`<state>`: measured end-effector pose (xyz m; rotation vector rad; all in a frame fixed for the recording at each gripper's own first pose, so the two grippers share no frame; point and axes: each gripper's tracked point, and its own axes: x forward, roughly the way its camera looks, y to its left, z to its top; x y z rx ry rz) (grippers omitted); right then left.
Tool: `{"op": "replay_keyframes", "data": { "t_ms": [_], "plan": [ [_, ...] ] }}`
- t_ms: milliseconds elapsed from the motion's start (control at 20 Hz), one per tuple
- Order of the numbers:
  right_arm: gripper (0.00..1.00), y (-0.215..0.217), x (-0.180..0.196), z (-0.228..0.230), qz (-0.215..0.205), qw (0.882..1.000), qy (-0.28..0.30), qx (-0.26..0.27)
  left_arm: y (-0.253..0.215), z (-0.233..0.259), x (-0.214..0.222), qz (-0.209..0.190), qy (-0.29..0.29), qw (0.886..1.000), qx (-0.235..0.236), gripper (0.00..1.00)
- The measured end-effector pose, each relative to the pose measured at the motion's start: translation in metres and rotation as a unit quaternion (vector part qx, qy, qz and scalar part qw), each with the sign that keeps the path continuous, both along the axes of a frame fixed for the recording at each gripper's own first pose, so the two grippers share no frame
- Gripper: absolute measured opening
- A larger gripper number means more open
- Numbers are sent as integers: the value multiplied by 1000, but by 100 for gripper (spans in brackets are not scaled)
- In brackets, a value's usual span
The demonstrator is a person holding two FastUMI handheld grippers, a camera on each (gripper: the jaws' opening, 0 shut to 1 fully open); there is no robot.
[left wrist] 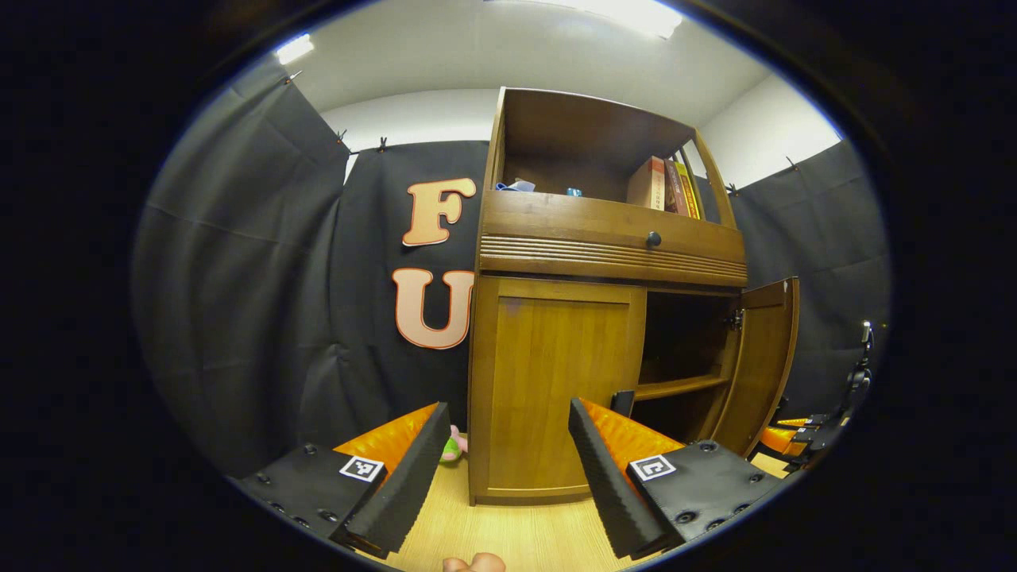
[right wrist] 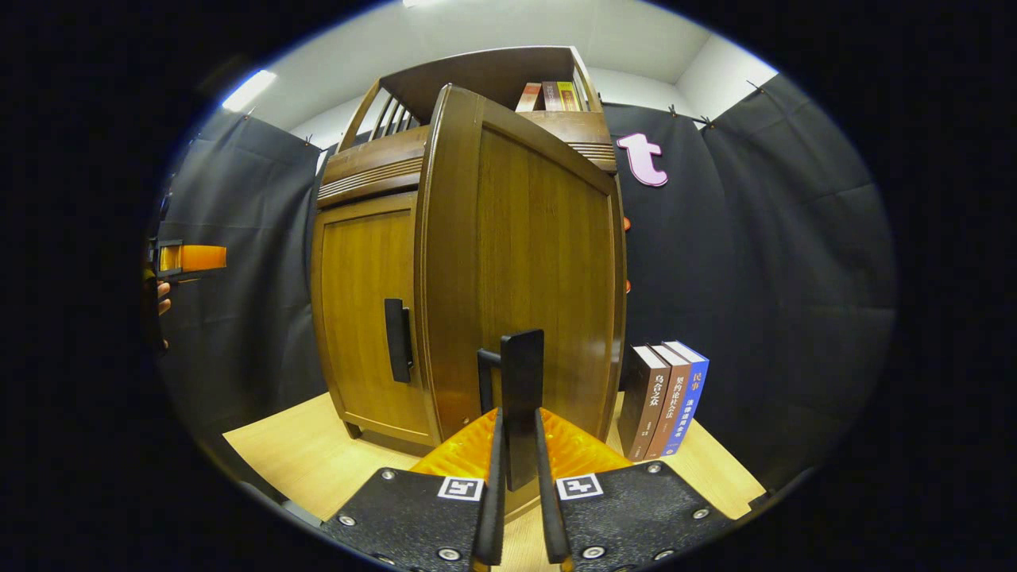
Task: Open the right door of the double-door shoe cabinet with the right hand, and open the left door with the left hand.
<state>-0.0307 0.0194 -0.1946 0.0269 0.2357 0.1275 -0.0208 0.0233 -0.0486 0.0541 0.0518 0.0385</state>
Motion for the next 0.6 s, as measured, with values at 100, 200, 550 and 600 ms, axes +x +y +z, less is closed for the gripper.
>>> {"op": "replay_keyframes", "data": {
  "t_ms": [100,200,550,600],
  "plan": [
    [28,-5,-2,1,-5,1000,0,-2,-4,1,-1,-4,-1,1000,1,97],
    [16,-13,-6,2,-14,1000,0,-4,-7,2,-1,-8,-2,1000,2,97],
    [11,-39,-15,3,-42,999,-1,-12,-17,-2,1,-16,0,1000,4,97],
    [10,-42,-17,3,-44,999,-2,-15,-18,-4,1,-16,2,1000,4,97]
  ]
}}
